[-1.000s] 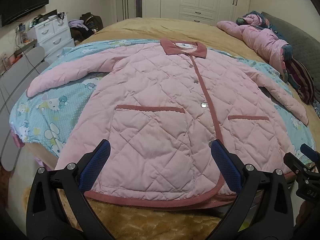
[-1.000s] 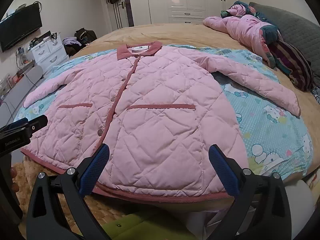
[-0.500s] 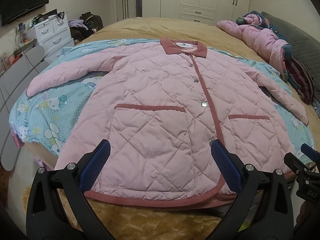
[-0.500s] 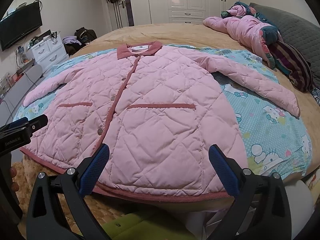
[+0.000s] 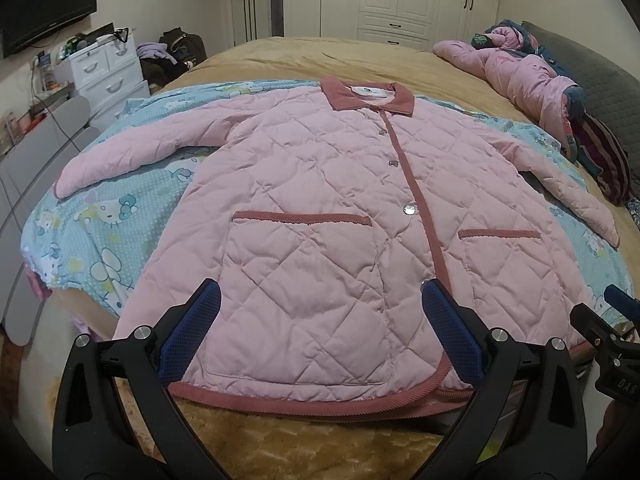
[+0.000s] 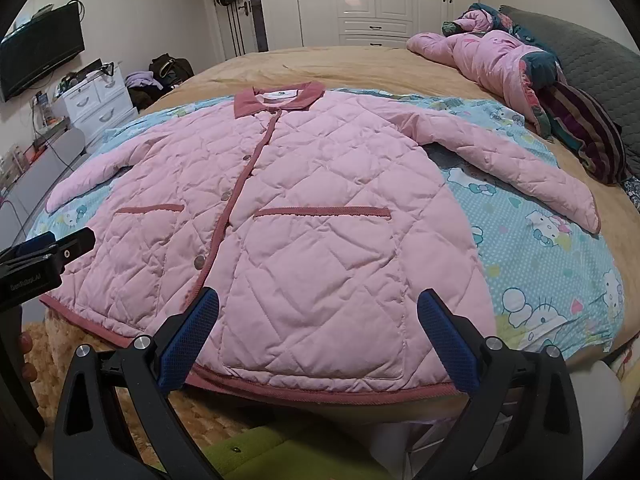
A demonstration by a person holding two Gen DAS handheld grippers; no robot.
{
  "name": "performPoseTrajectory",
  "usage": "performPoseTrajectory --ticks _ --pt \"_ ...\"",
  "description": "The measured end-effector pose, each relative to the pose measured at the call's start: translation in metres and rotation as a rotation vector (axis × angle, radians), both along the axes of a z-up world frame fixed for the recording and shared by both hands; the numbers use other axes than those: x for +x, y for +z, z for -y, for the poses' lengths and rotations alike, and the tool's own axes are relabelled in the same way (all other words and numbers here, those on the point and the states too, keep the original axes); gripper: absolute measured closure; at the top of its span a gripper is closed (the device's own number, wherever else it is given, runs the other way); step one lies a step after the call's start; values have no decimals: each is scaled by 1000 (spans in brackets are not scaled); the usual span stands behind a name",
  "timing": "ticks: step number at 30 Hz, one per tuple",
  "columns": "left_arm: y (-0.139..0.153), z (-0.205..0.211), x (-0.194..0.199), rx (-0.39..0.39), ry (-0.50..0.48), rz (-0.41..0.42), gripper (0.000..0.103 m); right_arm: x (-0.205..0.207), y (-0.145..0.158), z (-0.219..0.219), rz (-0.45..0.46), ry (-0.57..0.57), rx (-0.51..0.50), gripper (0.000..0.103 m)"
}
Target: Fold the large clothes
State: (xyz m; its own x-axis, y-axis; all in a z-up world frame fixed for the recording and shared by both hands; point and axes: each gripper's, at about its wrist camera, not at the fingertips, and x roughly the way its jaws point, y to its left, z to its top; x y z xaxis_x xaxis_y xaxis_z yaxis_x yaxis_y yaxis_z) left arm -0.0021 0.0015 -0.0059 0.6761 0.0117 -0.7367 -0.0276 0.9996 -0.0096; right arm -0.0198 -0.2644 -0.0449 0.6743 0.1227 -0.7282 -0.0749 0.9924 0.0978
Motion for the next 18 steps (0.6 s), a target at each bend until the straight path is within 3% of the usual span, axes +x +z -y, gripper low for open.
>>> performPoseTrajectory --ticks 18 --pt "-2 -1 7 1 7 -19 8 9 -4 -3 -8 17 13 4"
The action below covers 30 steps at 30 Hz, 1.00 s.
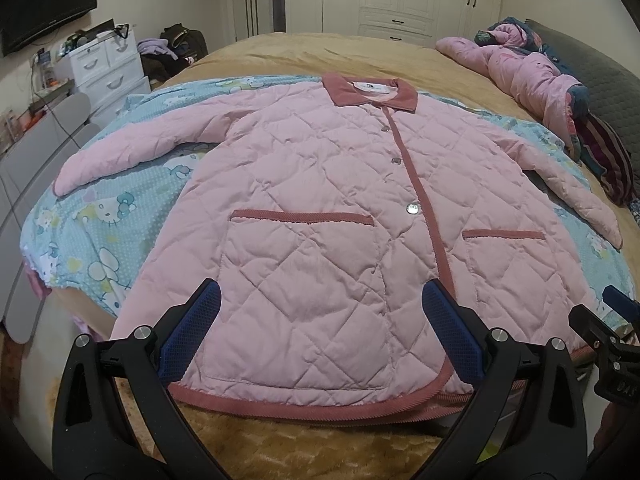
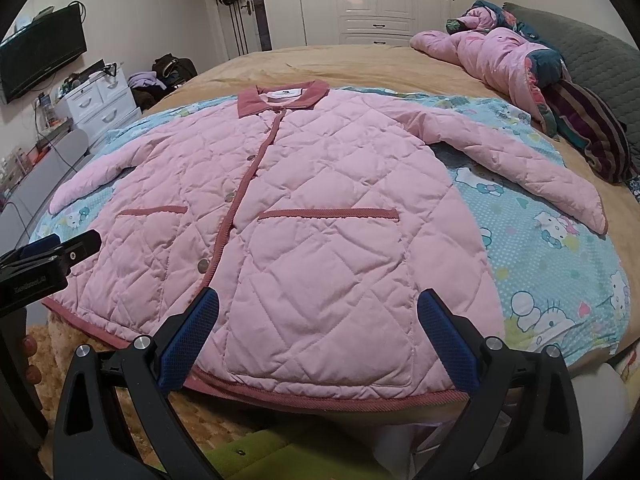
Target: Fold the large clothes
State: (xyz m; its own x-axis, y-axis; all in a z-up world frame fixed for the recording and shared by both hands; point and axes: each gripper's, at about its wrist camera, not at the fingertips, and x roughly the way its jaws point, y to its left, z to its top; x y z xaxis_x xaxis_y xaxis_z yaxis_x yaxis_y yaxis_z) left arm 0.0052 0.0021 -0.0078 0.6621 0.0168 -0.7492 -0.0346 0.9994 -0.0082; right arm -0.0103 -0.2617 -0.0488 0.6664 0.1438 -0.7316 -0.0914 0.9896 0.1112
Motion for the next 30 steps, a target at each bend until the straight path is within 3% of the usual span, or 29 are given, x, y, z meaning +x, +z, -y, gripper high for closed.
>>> performPoseTrajectory --ticks 14,30 --pt "7 5 33 -7 -12 -23 8 41 6 12 12 -14 4 4" --pt "29 10 107 -64 -32 -22 8 120 24 14 28 8 52 4"
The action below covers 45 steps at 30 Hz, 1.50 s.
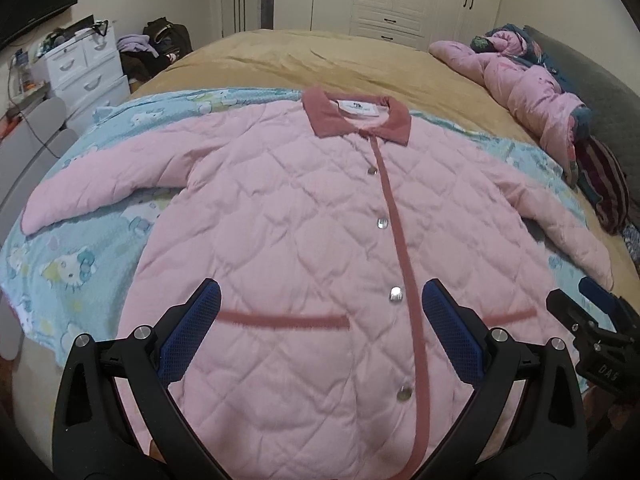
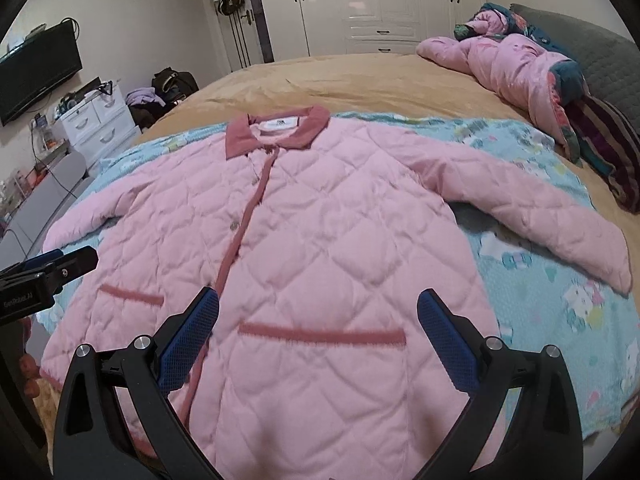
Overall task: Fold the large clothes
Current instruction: 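Move the right tool to the jacket sleeve cuff and grasp it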
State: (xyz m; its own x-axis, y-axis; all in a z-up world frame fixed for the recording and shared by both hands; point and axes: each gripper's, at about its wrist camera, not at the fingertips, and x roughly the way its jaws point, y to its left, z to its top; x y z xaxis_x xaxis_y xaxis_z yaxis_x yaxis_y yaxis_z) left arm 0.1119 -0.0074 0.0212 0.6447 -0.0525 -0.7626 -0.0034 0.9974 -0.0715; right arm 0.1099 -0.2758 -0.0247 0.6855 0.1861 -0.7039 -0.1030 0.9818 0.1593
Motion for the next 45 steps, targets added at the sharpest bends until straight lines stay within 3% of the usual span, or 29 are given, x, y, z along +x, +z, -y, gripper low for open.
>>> performPoseTrajectory --ticks 9,19,33,45 --pt "14 10 37 0 -15 22 8 39 16 4 29 3 31 4" --pt "16 22 73 5 -27 8 8 77 16 28 16 -72 53 4" --pt "10 56 117 17 -63 -6 8 106 0 109 -4 -272 95 4" --pt "-15 91 148 30 -106 -49 8 108 -38 190 -57 -465 148 4"
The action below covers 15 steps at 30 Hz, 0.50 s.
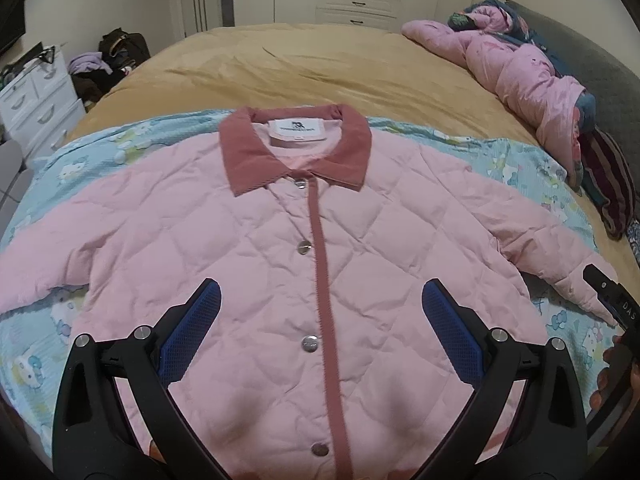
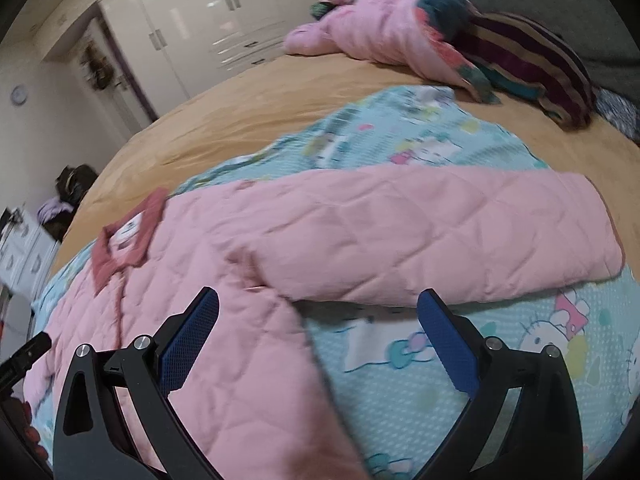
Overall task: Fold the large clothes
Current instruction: 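Move the right tool to the jacket sleeve cuff and grasp it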
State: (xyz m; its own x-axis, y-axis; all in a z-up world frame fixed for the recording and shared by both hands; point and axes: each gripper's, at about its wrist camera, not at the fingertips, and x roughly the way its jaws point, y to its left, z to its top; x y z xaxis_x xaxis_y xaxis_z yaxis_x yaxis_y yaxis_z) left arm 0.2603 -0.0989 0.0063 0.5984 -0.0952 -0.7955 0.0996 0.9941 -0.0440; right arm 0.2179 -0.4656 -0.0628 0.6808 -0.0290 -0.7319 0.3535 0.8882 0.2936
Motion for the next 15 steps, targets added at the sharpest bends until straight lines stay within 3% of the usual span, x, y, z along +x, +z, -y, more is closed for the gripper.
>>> performPoseTrajectory --ticks 7,15 --pt "-17 16 15 6 -11 -28 8 -7 -25 35 -55 -81 36 4" --pt "-38 29 33 22 -17 -58 8 -28 -53 84 -65 -229 173 4"
